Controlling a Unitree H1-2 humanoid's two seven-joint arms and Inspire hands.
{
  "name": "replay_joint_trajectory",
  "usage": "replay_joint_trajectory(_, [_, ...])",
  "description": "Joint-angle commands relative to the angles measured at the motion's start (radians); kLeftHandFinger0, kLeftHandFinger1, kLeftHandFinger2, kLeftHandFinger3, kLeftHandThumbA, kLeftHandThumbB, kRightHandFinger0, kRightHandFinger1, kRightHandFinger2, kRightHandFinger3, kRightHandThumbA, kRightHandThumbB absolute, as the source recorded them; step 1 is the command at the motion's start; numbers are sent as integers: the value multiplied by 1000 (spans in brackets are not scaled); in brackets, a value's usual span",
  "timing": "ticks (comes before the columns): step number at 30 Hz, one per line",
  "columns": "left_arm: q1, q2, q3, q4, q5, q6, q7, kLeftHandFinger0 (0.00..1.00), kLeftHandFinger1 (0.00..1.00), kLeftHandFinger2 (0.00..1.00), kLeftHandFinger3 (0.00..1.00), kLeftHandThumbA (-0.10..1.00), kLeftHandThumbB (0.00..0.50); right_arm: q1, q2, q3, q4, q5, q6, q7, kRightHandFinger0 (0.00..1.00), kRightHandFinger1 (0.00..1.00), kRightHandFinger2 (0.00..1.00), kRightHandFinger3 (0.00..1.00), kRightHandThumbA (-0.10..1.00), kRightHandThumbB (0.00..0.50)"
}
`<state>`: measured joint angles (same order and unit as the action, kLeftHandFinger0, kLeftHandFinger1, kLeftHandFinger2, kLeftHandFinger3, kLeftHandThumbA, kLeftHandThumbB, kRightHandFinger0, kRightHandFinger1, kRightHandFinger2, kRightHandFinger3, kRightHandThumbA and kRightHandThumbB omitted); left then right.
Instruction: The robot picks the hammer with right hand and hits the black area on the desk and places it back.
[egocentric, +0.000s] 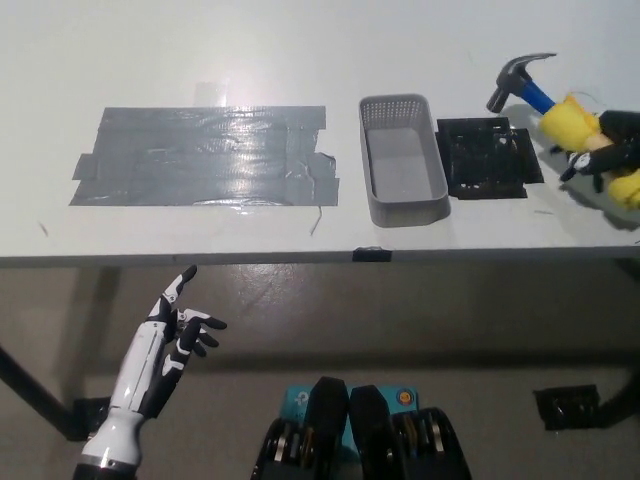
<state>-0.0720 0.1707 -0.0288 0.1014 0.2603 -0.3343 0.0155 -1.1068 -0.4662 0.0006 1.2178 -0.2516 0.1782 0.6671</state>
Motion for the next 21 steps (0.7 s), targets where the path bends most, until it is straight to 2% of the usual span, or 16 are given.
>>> replay_joint_trajectory(1, [11,11,7,-34,-26,-30,1,400,426,507,946,1000,0,-45,41,-186,60,221,87,-118,1000,1000,1000,1000,327,238])
replay_joint_trajectory(3, [15,11,8,-38,-31,-24,-2,395,425,507,928,1000,0,-16,60,-196,61,201,48,-138,1000,1000,1000,1000,547,277])
replay_joint_trajectory(5, [13,11,10,-37,-35,-25,-2,391,426,511,910,1000,0,6,76,-209,73,190,-1,-162,1000,1000,1000,1000,614,284])
replay_joint_trajectory(7, [13,10,10,-37,-33,-23,1,385,425,515,886,1000,6,31,90,-197,84,174,-81,-197,1000,1000,1000,1000,707,324])
replay_joint_trajectory(9, [14,10,11,-42,-37,-16,-1,383,424,516,870,1000,16,41,100,-187,86,169,-116,-230,1000,1000,1000,1000,742,340])
replay_joint_trajectory(12, [14,12,11,-44,-31,-14,0,378,423,510,831,1000,24,54,103,-115,70,106,-202,-326,1000,1000,1000,1000,914,361])
replay_joint_trajectory(14, [13,12,11,-46,-31,-8,-2,379,424,510,823,1000,17,56,98,-93,64,97,-242,-371,1000,1000,1000,1000,950,364])
replay_joint_trajectory(17, [10,11,12,-50,-28,-4,1,381,425,507,802,1000,16,44,86,-13,31,5,-341,-609,1000,1000,1000,1000,978,411])
replay_joint_trajectory(19, [9,11,12,-45,-24,-16,5,375,421,500,785,1000,15,42,76,11,4,-32,-378,-719,1000,1000,1000,1000,983,403])
replay_joint_trajectory(21, [0,12,13,-42,-33,-16,1,390,431,505,778,1000,40,22,54,46,-33,-99,-381,-868,1000,1000,1000,1000,1000,372])
